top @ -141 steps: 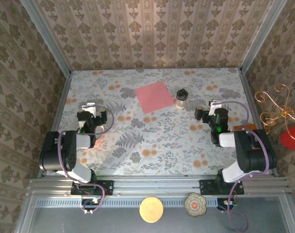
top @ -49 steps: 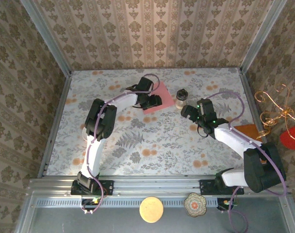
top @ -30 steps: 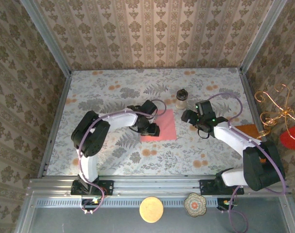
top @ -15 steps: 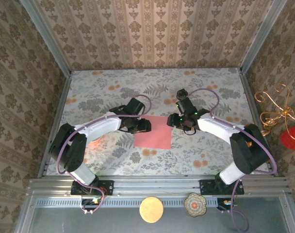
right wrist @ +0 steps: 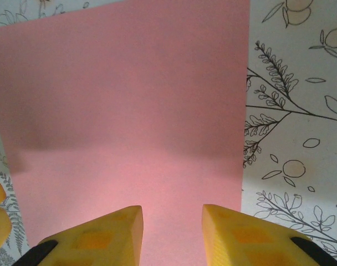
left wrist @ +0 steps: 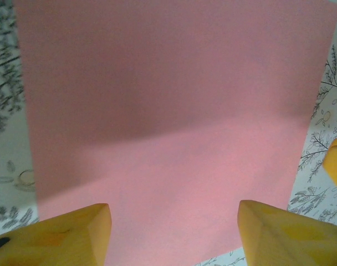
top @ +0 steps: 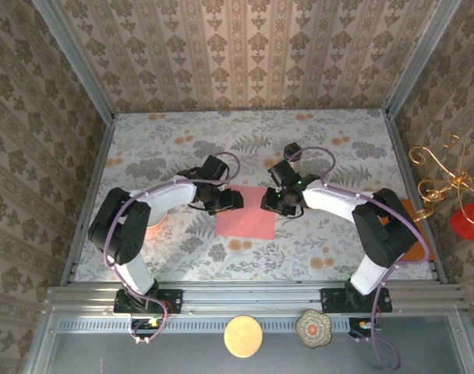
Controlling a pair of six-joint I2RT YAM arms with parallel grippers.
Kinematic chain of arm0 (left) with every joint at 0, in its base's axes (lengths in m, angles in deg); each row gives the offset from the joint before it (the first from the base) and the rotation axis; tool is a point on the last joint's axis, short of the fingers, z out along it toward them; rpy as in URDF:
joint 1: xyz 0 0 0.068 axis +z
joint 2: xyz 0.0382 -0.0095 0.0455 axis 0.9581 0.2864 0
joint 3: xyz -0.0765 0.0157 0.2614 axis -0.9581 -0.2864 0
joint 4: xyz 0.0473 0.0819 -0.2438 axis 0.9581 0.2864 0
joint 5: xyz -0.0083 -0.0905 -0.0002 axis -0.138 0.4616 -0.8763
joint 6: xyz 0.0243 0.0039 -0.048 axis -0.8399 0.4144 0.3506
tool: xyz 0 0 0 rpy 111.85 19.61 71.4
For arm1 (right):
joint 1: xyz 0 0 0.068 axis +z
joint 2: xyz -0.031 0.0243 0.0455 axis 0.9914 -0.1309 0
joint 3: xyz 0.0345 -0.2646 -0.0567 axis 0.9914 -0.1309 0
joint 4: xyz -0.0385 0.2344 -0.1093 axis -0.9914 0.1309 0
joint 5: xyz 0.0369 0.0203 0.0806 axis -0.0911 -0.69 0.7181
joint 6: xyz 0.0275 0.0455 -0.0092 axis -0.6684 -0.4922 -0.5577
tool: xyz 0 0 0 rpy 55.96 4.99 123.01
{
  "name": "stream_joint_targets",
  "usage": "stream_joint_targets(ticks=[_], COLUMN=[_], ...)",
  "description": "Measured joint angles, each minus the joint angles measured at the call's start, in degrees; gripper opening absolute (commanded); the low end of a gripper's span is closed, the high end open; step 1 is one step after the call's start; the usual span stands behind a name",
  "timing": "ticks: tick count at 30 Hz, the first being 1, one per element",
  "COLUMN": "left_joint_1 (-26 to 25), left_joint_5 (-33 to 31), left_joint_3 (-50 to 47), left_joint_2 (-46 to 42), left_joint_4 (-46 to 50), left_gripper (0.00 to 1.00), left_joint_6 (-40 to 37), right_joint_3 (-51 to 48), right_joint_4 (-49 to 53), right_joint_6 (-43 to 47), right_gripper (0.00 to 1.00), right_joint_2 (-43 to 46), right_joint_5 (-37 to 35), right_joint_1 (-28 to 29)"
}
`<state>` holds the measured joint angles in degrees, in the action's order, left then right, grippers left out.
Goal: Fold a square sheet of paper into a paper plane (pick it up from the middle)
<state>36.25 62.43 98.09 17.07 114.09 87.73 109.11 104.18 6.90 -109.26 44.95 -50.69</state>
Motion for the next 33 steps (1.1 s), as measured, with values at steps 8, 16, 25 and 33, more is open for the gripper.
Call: stream_joint_targets(ticks=[8,16,25,33], left_joint_1=[-1.18,-1.05,0.07,0.52], left_joint_5=[0.61,0.07,0.2,0.63], left_joint_3=[3.54,4.66,0.61,-3.65], left_joint_2=[3.45,5.62,4.94,2.49], left_joint_4=[0.44,0.59,-3.98,-9.66], left_gripper=[0.7,0.71,0.72,0.78], left_joint_6=[-0.57,-0.22,3.04,5.6], right_joint_3=[0.0,0.02,0.31,1.42], right_joint_4=[0.81,1.03,0.7,-2.89], right_joint_6=[-0.42,-0.39,-0.11,0.07], right_gripper=[0.35,0.33,0.32,0.31], right_joint_2=[-2.64,-3.98,-4.72,-6.78], right_joint_5=[0.48,1.11,1.79,5.46], right_joint_1=[0.0,0.0,-0.07,-0.13])
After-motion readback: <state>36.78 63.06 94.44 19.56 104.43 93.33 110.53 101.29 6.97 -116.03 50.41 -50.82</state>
